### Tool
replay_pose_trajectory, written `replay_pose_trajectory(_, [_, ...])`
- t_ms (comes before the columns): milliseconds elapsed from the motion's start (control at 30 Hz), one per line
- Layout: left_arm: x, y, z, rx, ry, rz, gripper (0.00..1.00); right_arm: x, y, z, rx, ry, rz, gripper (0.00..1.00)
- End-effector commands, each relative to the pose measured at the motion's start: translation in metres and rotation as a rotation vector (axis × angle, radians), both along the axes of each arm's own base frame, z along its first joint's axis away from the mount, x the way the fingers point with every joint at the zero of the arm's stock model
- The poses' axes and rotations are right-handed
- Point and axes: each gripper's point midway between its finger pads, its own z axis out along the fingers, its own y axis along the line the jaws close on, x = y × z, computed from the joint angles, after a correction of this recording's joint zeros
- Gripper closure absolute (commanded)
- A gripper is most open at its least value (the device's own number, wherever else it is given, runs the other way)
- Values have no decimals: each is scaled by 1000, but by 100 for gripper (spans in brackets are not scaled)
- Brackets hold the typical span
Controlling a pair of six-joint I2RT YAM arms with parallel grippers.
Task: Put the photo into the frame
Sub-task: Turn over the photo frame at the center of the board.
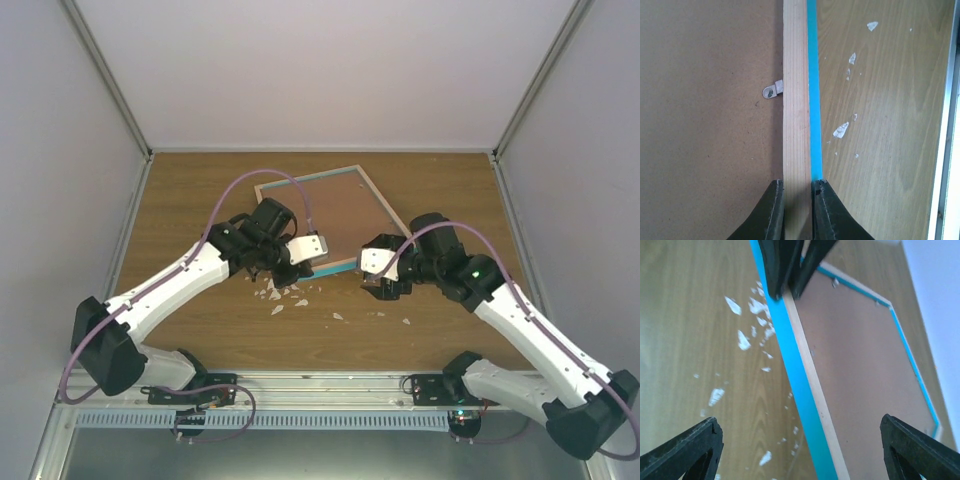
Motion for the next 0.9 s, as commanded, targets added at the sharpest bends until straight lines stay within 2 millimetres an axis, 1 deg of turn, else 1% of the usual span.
replay_pose_trajectory(0, [21,-14,53,-135,-108,-14,100,35,-9,-21,-127,-176,-107,15])
replay_pose_trajectory(167, [19,-16,67,-172,-104,-30,100,59,-9,-30,-227,-336,-151,17])
replay_pose_trajectory(233, [17,-16,71,-185,-103,-38,100,69,-8,-29,-236,-381,-176,19])
replay_pose_trajectory(300, [16,-16,75,-192,-105,-43,100,78,-6,-24,-235,-410,-202,25])
replay_pose_trajectory(333, [14,-16,77,-197,-107,-49,100,81,-4,-21,-230,-417,-209,30])
replay_pose_trajectory(433, [13,-14,80,-205,-111,-50,100,88,0,-11,-228,-437,-218,50])
replay_pose_trajectory(467, [13,-13,82,-212,-116,-50,100,90,0,-8,-236,-443,-224,60])
replay_pose_trajectory(533, [11,-13,88,-234,-121,-51,100,94,0,-2,-247,-445,-230,76])
replay_pose_trajectory(567, [10,-12,94,-249,-131,-51,100,95,2,5,-241,-449,-229,83])
replay_pose_trajectory(600, [9,-10,97,-260,-140,-49,100,93,2,6,-242,-441,-225,90])
replay_pose_trajectory(633, [9,-9,102,-271,-152,-45,100,93,3,11,-238,-438,-220,97])
replay_pose_trajectory(667, [10,-6,108,-287,-174,-37,100,91,4,17,-230,-436,-211,99])
replay_pose_trajectory(700, [10,-2,114,-302,-196,-27,95,89,5,25,-220,-437,-203,99])
replay_pose_trajectory(733, [12,2,121,-315,-226,-14,76,88,6,32,-209,-437,-202,99])
replay_pose_trajectory(800, [20,17,140,-340,-305,43,27,86,7,42,-202,-422,-195,99])
replay_pose_trajectory(833, [23,28,152,-356,-356,74,9,85,8,48,-195,-416,-193,99])
replay_pose_trajectory(867, [26,41,163,-368,-417,100,2,83,8,53,-189,-409,-190,99])
